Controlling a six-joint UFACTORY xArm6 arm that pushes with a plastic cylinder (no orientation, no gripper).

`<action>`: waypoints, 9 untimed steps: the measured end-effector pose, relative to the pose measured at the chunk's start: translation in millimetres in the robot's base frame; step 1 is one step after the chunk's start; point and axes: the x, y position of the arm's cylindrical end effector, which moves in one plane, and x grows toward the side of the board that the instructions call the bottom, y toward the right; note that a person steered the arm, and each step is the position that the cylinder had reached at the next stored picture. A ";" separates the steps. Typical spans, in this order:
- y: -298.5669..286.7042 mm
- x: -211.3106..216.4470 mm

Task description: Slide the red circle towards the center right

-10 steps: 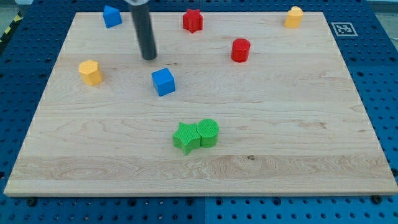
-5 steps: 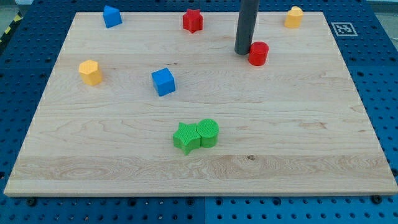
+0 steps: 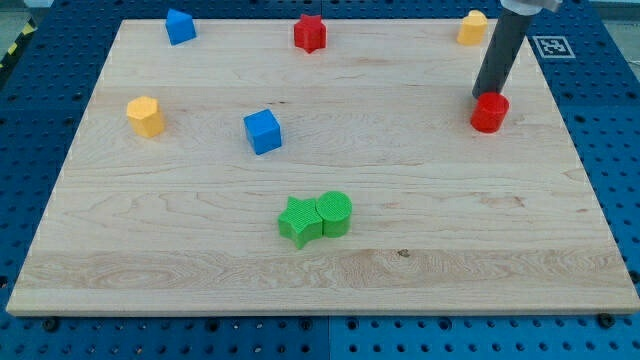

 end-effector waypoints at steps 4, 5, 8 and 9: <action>-29.0 45.2; -31.8 50.7; -23.1 79.9; -19.8 79.9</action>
